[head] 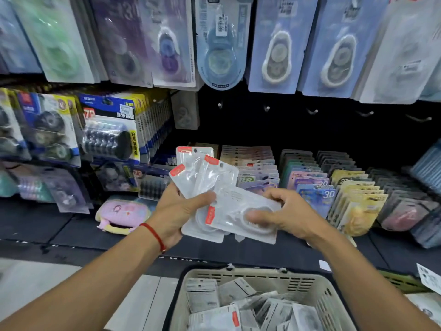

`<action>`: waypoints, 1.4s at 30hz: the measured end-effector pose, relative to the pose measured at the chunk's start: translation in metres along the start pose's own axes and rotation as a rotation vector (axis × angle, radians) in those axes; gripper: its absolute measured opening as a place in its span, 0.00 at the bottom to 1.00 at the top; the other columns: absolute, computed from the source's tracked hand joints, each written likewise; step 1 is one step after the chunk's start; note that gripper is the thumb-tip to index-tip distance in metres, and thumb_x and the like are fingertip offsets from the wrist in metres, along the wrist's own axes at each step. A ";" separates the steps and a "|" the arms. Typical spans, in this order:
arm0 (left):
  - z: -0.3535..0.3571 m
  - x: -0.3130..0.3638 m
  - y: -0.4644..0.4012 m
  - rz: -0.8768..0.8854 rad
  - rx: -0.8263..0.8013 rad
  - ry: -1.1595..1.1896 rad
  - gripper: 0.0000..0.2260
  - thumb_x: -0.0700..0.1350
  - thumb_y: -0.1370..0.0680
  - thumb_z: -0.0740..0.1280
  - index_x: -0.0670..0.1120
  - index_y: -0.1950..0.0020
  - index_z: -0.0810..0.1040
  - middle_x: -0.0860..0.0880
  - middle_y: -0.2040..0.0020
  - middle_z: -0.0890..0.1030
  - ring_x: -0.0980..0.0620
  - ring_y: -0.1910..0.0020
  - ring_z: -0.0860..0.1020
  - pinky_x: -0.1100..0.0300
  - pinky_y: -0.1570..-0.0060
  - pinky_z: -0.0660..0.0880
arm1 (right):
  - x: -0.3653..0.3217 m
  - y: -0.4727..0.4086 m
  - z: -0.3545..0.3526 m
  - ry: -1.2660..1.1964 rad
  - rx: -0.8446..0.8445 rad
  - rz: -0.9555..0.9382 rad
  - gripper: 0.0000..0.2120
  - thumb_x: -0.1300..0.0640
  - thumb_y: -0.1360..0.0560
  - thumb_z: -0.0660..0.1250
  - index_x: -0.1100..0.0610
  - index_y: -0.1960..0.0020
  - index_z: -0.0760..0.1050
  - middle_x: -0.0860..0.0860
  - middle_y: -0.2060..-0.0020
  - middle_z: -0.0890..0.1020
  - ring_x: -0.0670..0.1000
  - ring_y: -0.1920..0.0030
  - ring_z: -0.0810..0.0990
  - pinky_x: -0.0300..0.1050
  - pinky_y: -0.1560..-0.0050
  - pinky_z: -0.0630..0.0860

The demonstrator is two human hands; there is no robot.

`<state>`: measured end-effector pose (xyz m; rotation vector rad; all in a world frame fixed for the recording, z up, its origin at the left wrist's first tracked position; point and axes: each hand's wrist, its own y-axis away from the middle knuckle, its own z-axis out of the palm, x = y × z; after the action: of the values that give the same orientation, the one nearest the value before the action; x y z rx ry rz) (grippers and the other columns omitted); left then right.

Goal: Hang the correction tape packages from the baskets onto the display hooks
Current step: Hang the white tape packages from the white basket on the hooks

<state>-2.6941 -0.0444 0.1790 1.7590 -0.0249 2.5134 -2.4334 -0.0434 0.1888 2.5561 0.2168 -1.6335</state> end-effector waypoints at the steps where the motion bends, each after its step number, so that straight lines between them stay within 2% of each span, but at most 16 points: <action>1: 0.000 0.002 0.001 0.019 0.025 -0.001 0.33 0.38 0.34 0.81 0.45 0.30 0.76 0.44 0.40 0.87 0.42 0.42 0.86 0.51 0.52 0.85 | 0.000 0.001 0.003 -0.026 0.033 0.000 0.24 0.39 0.42 0.83 0.53 0.59 0.79 0.45 0.65 0.83 0.45 0.65 0.79 0.37 0.65 0.72; 4: -0.005 0.012 0.002 0.101 0.185 0.041 0.27 0.36 0.28 0.80 0.48 0.32 0.78 0.48 0.42 0.88 0.45 0.43 0.86 0.51 0.51 0.85 | -0.002 0.004 0.012 -0.331 0.168 0.036 0.22 0.40 0.37 0.79 0.56 0.57 0.78 0.48 0.64 0.82 0.48 0.65 0.78 0.43 0.63 0.71; 6: -0.011 0.019 0.002 0.159 0.308 0.098 0.24 0.34 0.25 0.76 0.48 0.31 0.78 0.50 0.42 0.88 0.46 0.42 0.86 0.52 0.52 0.85 | -0.011 0.003 0.020 -0.484 0.211 0.022 0.21 0.43 0.30 0.75 0.59 0.50 0.80 0.50 0.59 0.86 0.49 0.61 0.82 0.43 0.63 0.76; 9: -0.012 0.028 0.004 0.252 0.410 0.101 0.27 0.34 0.26 0.78 0.48 0.29 0.76 0.49 0.39 0.86 0.47 0.40 0.85 0.45 0.40 0.82 | -0.033 -0.009 0.037 -0.565 0.247 -0.032 0.16 0.48 0.19 0.70 0.59 0.38 0.79 0.52 0.50 0.89 0.51 0.54 0.87 0.49 0.57 0.82; 13: -0.005 0.035 0.013 0.366 0.500 0.051 0.31 0.34 0.28 0.80 0.49 0.29 0.74 0.52 0.39 0.86 0.54 0.43 0.86 0.48 0.39 0.82 | -0.064 -0.042 0.055 -0.472 0.408 -0.063 0.14 0.46 0.17 0.67 0.55 0.38 0.77 0.52 0.45 0.87 0.54 0.45 0.87 0.55 0.47 0.84; 17: -0.009 0.038 0.018 0.393 0.482 0.053 0.31 0.34 0.28 0.79 0.49 0.29 0.74 0.51 0.39 0.86 0.52 0.42 0.85 0.48 0.38 0.81 | -0.077 -0.063 0.066 -0.342 0.481 -0.117 0.14 0.42 0.17 0.67 0.52 0.41 0.76 0.48 0.47 0.85 0.50 0.48 0.86 0.43 0.56 0.82; 21: -0.013 0.044 0.018 0.407 0.483 0.082 0.31 0.33 0.28 0.79 0.50 0.30 0.73 0.52 0.40 0.86 0.55 0.44 0.86 0.52 0.42 0.83 | -0.076 -0.070 0.075 -0.341 0.506 -0.095 0.14 0.41 0.18 0.67 0.51 0.42 0.75 0.51 0.47 0.83 0.55 0.48 0.86 0.62 0.49 0.85; 24: -0.014 0.046 0.016 0.409 0.472 0.120 0.31 0.33 0.28 0.79 0.50 0.30 0.74 0.53 0.42 0.87 0.55 0.45 0.86 0.59 0.48 0.84 | -0.073 -0.074 0.079 -0.284 0.571 -0.119 0.13 0.41 0.18 0.67 0.50 0.43 0.74 0.49 0.48 0.82 0.54 0.50 0.86 0.62 0.51 0.85; 27: -0.012 0.045 0.015 0.398 0.446 0.154 0.31 0.34 0.28 0.80 0.51 0.29 0.74 0.52 0.41 0.87 0.54 0.43 0.86 0.56 0.47 0.84 | -0.071 -0.087 0.081 -0.214 0.607 -0.120 0.09 0.43 0.18 0.66 0.48 0.47 0.74 0.48 0.51 0.83 0.53 0.55 0.86 0.59 0.55 0.86; 30: -0.009 0.042 0.011 0.354 0.379 0.200 0.32 0.33 0.28 0.79 0.52 0.28 0.75 0.51 0.40 0.87 0.51 0.43 0.86 0.56 0.50 0.85 | -0.069 -0.120 0.078 -0.192 0.596 -0.063 0.07 0.46 0.17 0.66 0.49 0.48 0.75 0.51 0.49 0.84 0.52 0.54 0.84 0.59 0.49 0.85; 32: -0.007 0.041 0.008 0.315 0.343 0.232 0.32 0.33 0.28 0.79 0.53 0.29 0.75 0.52 0.41 0.87 0.51 0.44 0.87 0.57 0.53 0.85 | -0.071 -0.144 0.070 -0.212 0.548 0.021 0.09 0.47 0.17 0.67 0.51 0.42 0.76 0.54 0.43 0.83 0.53 0.51 0.82 0.59 0.46 0.84; 34: -0.005 0.040 0.003 0.275 0.309 0.238 0.31 0.33 0.29 0.79 0.53 0.31 0.77 0.52 0.42 0.88 0.50 0.44 0.87 0.53 0.52 0.84 | -0.075 -0.163 0.062 -0.300 0.437 0.168 0.24 0.45 0.17 0.68 0.56 0.27 0.73 0.55 0.35 0.78 0.57 0.42 0.80 0.59 0.44 0.84; 36: -0.003 0.038 0.000 0.238 0.283 0.234 0.30 0.33 0.30 0.79 0.53 0.32 0.78 0.50 0.42 0.88 0.48 0.43 0.87 0.48 0.47 0.83 | -0.074 -0.171 0.053 -0.223 0.365 0.275 0.31 0.42 0.18 0.68 0.61 0.23 0.68 0.58 0.30 0.76 0.61 0.36 0.78 0.57 0.44 0.81; 38: -0.002 0.035 -0.004 0.211 0.264 0.232 0.29 0.32 0.29 0.78 0.52 0.32 0.78 0.49 0.41 0.87 0.46 0.42 0.86 0.47 0.46 0.83 | -0.072 -0.163 0.046 -0.109 0.337 0.239 0.24 0.40 0.16 0.64 0.59 0.32 0.75 0.58 0.32 0.78 0.59 0.38 0.79 0.56 0.44 0.80; 40: -0.001 0.033 -0.006 0.203 0.235 0.226 0.28 0.32 0.28 0.78 0.52 0.32 0.79 0.50 0.42 0.88 0.48 0.44 0.87 0.52 0.52 0.85 | -0.073 -0.140 0.043 -0.082 0.259 0.103 0.16 0.40 0.16 0.62 0.52 0.44 0.80 0.54 0.38 0.83 0.54 0.43 0.83 0.58 0.42 0.84; 42: 0.000 0.032 -0.007 0.212 0.197 0.211 0.29 0.35 0.30 0.79 0.51 0.31 0.79 0.50 0.42 0.88 0.48 0.44 0.87 0.57 0.55 0.84 | -0.075 -0.105 0.043 -0.077 0.162 -0.036 0.18 0.37 0.18 0.63 0.48 0.45 0.84 0.49 0.45 0.86 0.49 0.46 0.86 0.54 0.42 0.84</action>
<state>-2.7045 -0.0362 0.2087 1.6202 0.0536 2.9349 -2.5209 0.0480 0.2377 2.6117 0.1302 -1.8290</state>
